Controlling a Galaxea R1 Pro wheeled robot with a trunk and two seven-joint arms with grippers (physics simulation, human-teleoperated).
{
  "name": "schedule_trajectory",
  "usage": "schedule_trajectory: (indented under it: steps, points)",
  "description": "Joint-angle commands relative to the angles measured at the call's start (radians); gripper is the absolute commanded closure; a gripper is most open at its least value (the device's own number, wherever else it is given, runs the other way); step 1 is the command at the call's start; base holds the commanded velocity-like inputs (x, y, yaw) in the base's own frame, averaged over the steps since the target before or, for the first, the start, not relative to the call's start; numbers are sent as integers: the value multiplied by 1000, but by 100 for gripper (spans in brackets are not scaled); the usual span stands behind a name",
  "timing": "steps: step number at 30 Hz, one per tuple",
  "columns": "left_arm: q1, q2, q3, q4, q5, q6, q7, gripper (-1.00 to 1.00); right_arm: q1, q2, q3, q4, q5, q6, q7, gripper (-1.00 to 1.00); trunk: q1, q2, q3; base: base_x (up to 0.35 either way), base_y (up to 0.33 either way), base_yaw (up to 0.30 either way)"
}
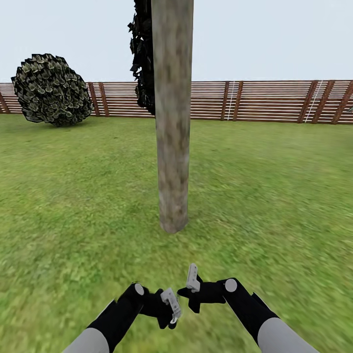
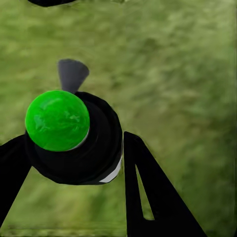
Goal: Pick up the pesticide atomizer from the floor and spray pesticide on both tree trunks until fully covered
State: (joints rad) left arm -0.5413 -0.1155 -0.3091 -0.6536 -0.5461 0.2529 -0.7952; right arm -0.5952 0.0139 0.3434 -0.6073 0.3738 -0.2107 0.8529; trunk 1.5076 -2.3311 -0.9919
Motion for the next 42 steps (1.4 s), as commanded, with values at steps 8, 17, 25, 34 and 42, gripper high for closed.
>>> schedule_trajectory:
  steps: [8,17,25,34,42]
  points:
    - [0,68,2,92,-51,-1,71,100,0,0,0,3,0,0,0,100,0,0,0,0,0,0]
    - [-1,166,72,81,-42,0,108,100,0,-2,-6,9,0,-3,-6,-100,0,0,0,0,0,0]
    - [10,148,414,91,-2,-174,271,100,2,-11,-24,305,-47,-49,-469,-100,0,0,0,0,0,0]
    - [10,133,484,174,190,-185,509,100,6,-17,-69,481,-389,-256,-921,-100,0,0,0,0,0,0]
    - [5,42,487,165,208,6,763,100,94,-74,-69,492,-456,-372,-1083,-100,0,0,0,0,0,0]
